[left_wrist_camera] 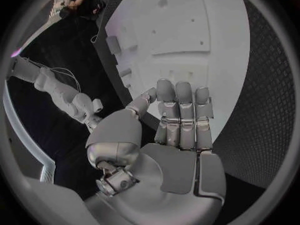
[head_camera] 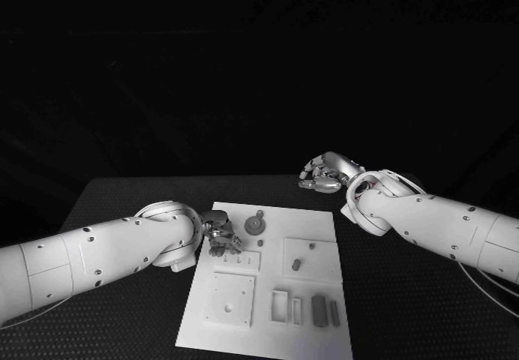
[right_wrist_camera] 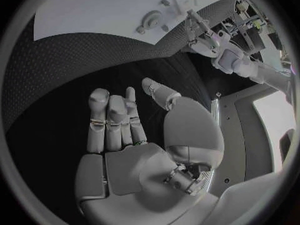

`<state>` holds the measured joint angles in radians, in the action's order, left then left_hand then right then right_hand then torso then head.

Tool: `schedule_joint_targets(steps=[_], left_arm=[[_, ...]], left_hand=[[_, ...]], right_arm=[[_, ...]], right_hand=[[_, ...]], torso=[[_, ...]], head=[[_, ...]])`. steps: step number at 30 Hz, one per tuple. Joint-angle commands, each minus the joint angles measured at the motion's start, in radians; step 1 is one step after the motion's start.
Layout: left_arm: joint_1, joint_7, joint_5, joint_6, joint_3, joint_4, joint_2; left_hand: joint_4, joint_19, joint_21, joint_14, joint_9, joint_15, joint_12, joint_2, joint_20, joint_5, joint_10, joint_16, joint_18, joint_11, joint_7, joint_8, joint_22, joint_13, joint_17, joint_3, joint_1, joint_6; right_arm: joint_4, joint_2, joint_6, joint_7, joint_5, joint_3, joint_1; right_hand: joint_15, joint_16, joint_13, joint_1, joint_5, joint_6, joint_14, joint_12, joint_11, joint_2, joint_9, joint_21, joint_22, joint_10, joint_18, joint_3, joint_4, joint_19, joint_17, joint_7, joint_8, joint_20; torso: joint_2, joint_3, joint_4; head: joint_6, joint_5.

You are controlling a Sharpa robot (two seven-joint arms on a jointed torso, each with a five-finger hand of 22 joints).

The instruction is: Assemble the parts on the task board

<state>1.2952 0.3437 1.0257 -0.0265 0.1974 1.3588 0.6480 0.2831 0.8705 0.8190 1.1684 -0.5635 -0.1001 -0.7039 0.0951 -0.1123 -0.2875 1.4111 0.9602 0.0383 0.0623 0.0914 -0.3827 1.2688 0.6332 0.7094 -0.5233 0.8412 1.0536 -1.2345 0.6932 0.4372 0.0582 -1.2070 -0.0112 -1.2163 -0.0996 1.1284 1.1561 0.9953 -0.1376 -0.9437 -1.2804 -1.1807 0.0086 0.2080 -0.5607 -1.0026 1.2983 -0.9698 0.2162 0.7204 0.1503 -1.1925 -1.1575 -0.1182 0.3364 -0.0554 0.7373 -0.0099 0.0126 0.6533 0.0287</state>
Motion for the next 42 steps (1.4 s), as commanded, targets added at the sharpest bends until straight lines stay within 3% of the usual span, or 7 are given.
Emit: schedule_joint_targets(steps=[1,7,15,30,42], left_arm=[[-0.009,0.014,0.080,0.037,0.002,0.003,-0.004],[-0.025,0.011,0.103,0.057,0.004,0.009,-0.003],[-0.035,0.012,0.121,0.063,0.004,0.005,-0.012],[-0.040,0.022,0.155,0.020,0.004,0.013,-0.017],[-0.047,0.030,0.175,0.029,0.004,0.010,-0.021]], left_hand=[[-0.002,0.009,-0.006,-0.002,-0.002,0.002,0.005,-0.002,-0.078,-0.004,-0.009,0.003,-0.018,0.009,-0.053,0.000,-0.001,-0.001,-0.003,-0.005,-0.002,0.065],[-0.004,0.013,-0.007,0.001,-0.006,0.000,0.003,-0.006,-0.079,-0.006,-0.004,0.007,-0.018,0.012,-0.057,-0.003,0.000,-0.002,-0.006,-0.005,-0.003,0.077],[-0.006,0.021,-0.006,0.008,-0.010,-0.004,-0.003,-0.011,-0.082,-0.009,0.006,0.016,-0.018,0.016,-0.061,-0.005,0.002,0.000,-0.009,-0.005,-0.006,0.091],[-0.008,0.041,0.001,0.022,-0.019,-0.014,-0.026,-0.016,-0.092,-0.010,0.024,0.044,-0.017,0.024,-0.070,-0.006,0.013,0.011,-0.013,-0.004,-0.012,0.118],[-0.007,0.046,0.004,0.024,-0.022,-0.017,-0.034,-0.018,-0.095,-0.009,0.025,0.052,-0.017,0.025,-0.071,-0.006,0.018,0.015,-0.015,-0.004,-0.012,0.125]], right_arm=[[-0.006,-0.001,0.000,-0.017,0.015,-0.001,0.000],[-0.011,-0.003,-0.001,-0.017,0.016,-0.001,0.000],[-0.014,-0.003,-0.003,-0.016,0.016,-0.001,0.000],[-0.019,-0.003,-0.012,-0.010,0.017,-0.001,0.000],[-0.023,-0.002,-0.019,-0.006,0.017,-0.001,0.000]], right_hand=[[0.000,-0.004,-0.001,0.004,-0.006,0.004,0.010,0.005,0.000,0.001,-0.001,0.007,-0.002,0.006,0.046,-0.004,0.000,0.006,0.001,0.000,-0.006,0.002],[0.001,-0.005,-0.002,0.003,-0.007,0.004,0.011,0.006,0.000,0.000,-0.002,0.008,-0.002,0.008,0.046,-0.006,-0.001,0.007,0.002,-0.001,-0.007,0.002],[0.001,-0.006,-0.002,0.002,-0.007,0.004,0.011,0.006,0.000,0.000,-0.002,0.008,-0.002,0.008,0.046,-0.006,-0.001,0.007,0.002,-0.001,-0.007,0.003],[0.001,-0.006,-0.003,0.002,-0.008,0.004,0.011,0.006,0.001,-0.001,-0.003,0.009,-0.002,0.009,0.046,-0.008,-0.001,0.008,0.003,-0.001,-0.007,0.003],[0.001,-0.007,-0.004,0.000,-0.009,0.006,0.012,0.006,0.001,-0.003,-0.004,0.010,-0.002,0.009,0.046,-0.009,-0.002,0.008,0.003,-0.002,-0.008,0.003]], torso=[[-0.001,-0.0006,0.0009],[0.000,-0.0004,-0.0005],[0.000,-0.0004,-0.0013],[0.000,0.0008,0.0000],[0.000,-0.0001,0.0005]], head=[[0.005,0.002],[0.008,0.001],[0.010,0.002],[0.012,0.007],[0.012,0.005]])
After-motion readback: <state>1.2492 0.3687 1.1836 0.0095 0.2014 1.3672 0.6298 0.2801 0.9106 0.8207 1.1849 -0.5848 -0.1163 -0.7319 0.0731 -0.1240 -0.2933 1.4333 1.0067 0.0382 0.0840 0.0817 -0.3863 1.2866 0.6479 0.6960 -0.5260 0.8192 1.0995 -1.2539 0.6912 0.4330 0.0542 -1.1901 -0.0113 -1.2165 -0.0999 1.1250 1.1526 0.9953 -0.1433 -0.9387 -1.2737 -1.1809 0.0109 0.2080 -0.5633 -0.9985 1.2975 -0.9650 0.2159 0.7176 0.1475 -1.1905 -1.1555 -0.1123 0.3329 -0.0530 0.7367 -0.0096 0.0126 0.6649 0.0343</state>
